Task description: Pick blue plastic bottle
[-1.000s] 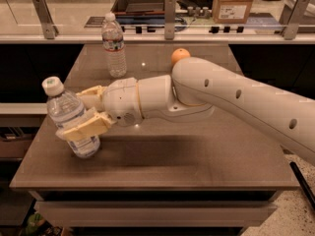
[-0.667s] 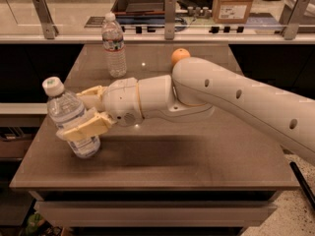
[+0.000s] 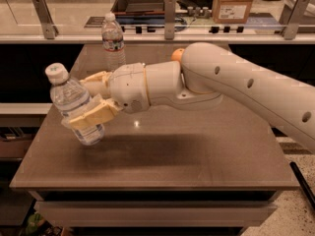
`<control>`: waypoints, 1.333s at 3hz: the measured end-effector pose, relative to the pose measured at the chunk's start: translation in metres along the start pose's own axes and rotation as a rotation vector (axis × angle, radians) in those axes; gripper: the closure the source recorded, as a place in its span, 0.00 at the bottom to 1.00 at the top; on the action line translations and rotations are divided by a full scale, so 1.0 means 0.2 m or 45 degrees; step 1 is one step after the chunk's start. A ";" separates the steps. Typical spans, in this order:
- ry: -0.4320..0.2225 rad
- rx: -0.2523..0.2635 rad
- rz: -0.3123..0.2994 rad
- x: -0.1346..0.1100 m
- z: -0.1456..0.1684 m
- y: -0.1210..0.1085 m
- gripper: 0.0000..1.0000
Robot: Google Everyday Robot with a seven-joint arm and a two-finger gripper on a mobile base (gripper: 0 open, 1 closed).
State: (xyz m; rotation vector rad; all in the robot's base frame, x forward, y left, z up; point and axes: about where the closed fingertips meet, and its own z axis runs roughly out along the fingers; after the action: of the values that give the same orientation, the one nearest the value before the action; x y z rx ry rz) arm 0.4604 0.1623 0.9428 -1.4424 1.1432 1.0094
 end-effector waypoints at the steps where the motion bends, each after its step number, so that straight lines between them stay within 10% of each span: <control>1: -0.002 0.023 -0.081 -0.10 -0.10 -0.08 1.00; 4: 0.065 0.107 -0.283 -0.46 -0.31 -0.19 1.00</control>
Offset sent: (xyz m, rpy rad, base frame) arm 0.0448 -0.0574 0.0762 0.0206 -0.1836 -0.0436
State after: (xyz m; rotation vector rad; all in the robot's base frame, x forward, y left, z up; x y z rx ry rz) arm 0.4801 0.1168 1.0492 -1.4975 1.0232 0.7647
